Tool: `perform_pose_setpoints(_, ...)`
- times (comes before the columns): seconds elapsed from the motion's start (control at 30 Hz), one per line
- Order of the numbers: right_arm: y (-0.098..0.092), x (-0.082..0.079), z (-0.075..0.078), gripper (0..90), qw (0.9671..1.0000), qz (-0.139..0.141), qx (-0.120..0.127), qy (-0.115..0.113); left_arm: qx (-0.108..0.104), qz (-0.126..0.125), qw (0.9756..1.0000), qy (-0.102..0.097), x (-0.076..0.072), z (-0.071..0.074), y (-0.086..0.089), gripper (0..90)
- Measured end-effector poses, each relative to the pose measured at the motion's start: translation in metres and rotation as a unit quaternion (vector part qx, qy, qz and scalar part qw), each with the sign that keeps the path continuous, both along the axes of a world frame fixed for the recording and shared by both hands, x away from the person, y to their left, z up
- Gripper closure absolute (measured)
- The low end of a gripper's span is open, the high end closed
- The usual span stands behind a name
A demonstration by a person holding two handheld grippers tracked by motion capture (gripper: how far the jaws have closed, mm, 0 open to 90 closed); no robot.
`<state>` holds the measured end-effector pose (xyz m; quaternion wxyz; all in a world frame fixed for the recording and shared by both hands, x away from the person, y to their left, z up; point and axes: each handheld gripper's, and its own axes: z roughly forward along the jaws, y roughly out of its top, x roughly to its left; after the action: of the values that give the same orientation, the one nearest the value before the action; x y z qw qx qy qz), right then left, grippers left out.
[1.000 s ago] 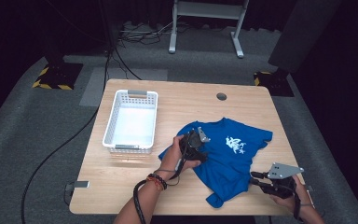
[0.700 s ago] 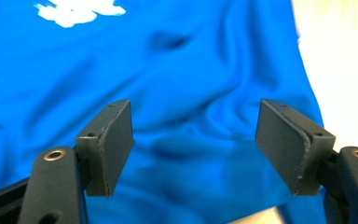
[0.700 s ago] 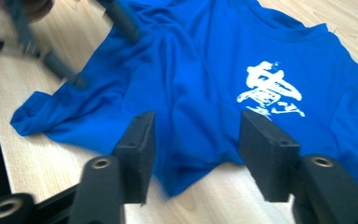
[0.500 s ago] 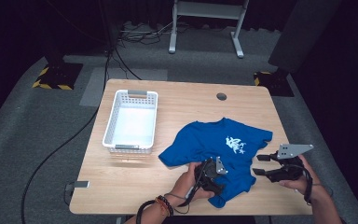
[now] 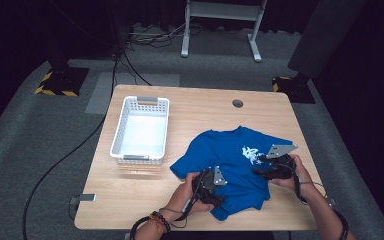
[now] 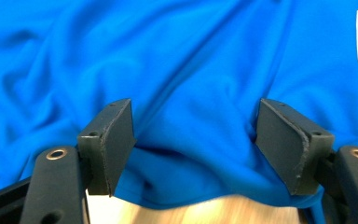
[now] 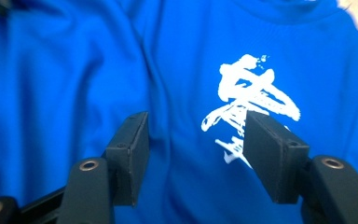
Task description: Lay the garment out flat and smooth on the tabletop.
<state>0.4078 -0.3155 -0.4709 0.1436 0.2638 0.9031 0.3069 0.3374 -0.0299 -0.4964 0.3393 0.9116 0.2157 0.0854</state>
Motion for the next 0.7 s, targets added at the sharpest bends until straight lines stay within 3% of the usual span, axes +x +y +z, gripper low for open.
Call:
perform_pose_setpoints(0.03, 0.003, 0.006, -0.005, 42.2, 0.9999, -0.004, -0.004, 0.013, 0.0, 0.006, 1.0, 0.003, -0.001, 0.0, 0.007, 28.5)
perform_pose_setpoints(0.17, 0.006, 0.016, -0.013, 40.6, 0.9995, -0.016, -0.014, 0.025, -0.001, 0.013, 0.9999, 0.005, 0.0, 0.0, 0.017, 28.5)
perform_pose_setpoints(0.2, 0.006, 0.021, -0.014, 40.8, 0.9993, -0.021, -0.004, 0.031, 0.0, 0.014, 0.9999, 0.007, 0.0, 0.0, 0.02, 28.5)
perform_pose_setpoints(0.43, 0.008, 0.033, -0.014, 33.9, 0.9983, -0.053, -0.011, 0.02, 0.003, 0.029, 0.9996, 0.003, 0.001, 0.0, 0.029, 25.9)
perform_pose_setpoints(0.5, 0.009, 0.031, -0.013, 32.7, 0.9985, -0.05, -0.02, 0.008, -0.004, 0.031, 0.9995, 0.004, 0.0, 0.001, 0.03, 24.0)
perform_pose_setpoints(0.6, 0.004, 0.02, -0.006, 30.9, 0.999, -0.044, -0.007, -0.004, -0.031, 0.032, 0.999, 0.013, -0.002, 0.004, 0.032, 22.1)
perform_pose_setpoints(0.63, 0.001, 0.013, -0.002, 30.6, 0.9992, -0.039, 0.001, -0.008, -0.044, 0.024, 0.9986, 0.016, -0.005, 0.007, 0.032, 21.6)
perform_pose_setpoints(0.7, -0.005, -0.008, 0.005, 31.1, 0.9995, -0.022, 0.014, -0.017, -0.052, 0.015, 0.9984, 0.017, -0.012, 0.01, 0.031, 21.5)
